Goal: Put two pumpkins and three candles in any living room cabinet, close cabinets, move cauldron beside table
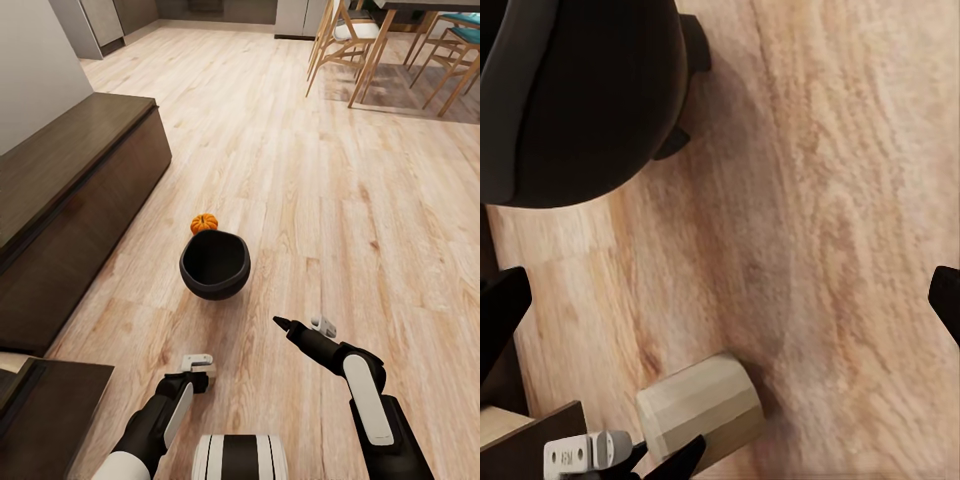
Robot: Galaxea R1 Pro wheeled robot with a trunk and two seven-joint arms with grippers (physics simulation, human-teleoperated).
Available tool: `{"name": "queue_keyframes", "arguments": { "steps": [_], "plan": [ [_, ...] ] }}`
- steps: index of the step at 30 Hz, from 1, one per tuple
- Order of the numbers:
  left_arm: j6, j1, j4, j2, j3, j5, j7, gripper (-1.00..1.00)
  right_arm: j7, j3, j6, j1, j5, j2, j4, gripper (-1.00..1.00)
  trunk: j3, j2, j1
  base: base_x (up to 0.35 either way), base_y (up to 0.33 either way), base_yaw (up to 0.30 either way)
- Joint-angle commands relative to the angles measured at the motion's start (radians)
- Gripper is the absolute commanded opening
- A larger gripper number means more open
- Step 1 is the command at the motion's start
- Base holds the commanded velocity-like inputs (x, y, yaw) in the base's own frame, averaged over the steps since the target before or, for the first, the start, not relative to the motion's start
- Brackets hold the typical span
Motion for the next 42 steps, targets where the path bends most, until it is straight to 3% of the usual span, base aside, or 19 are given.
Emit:
{"name": "queue_keyframes", "arguments": {
  "steps": [1, 7, 21, 24, 33, 37, 41, 42],
  "plan": [
    [-0.002, 0.0, 0.0, 0.0, -0.004, 0.041, 0.005, -1.0, -0.009, -0.002, 0.004, 0.0, -0.01, 0.001, -0.001, 1.0, -0.001, 0.0, 0.0, -0.018, 0.0, 0.0],
    [-0.002, 0.0, 0.0, 0.0, -0.004, 0.041, 0.004, -1.0, -0.008, -0.002, 0.004, -0.001, -0.01, 0.001, -0.001, 1.0, 0.007, 0.0, -0.001, -0.002, 0.0, 0.0],
    [0.01, 0.0, -0.005, -0.001, -0.004, 0.041, 0.004, -1.0, -0.01, -0.002, 0.004, 0.0, -0.01, 0.001, -0.001, 1.0, 0.061, 0.004, -0.007, 0.0, 0.0, 0.0],
    [0.043, 0.0, -0.008, -0.003, -0.004, 0.043, 0.006, -1.0, -0.017, 0.023, 0.008, -0.001, -0.004, 0.001, 0.0, 1.0, 0.073, 0.004, -0.008, 0.0, 0.0, 0.0],
    [0.147, -0.023, -0.015, -0.004, 0.001, 0.044, 0.008, -1.0, -0.019, 0.033, 0.013, -0.001, -0.003, 0.002, 0.0, 1.0, 0.107, 0.006, -0.013, 0.0, 0.0, 0.0],
    [0.197, -0.034, -0.015, -0.003, 0.006, 0.044, 0.007, -1.0, -0.022, 0.06, 0.014, -0.001, -0.003, 0.002, -0.001, 1.0, 0.123, 0.007, -0.014, 0.0, 0.0, 0.0],
    [0.211, -0.036, -0.015, -0.002, 0.007, 0.046, 0.007, -1.0, -0.022, 0.065, 0.028, 0.0, 0.0, 0.002, -0.001, 1.0, 0.138, 0.008, -0.016, 0.0, 0.0, 0.0],
    [0.237, -0.042, -0.015, -0.001, 0.03, 0.046, 0.006, -1.0, -0.15, 0.097, 0.039, 0.0, -0.002, 0.002, -0.003, 1.0, 0.142, 0.008, -0.017, -0.088, 0.0, 0.0]
  ]
}}
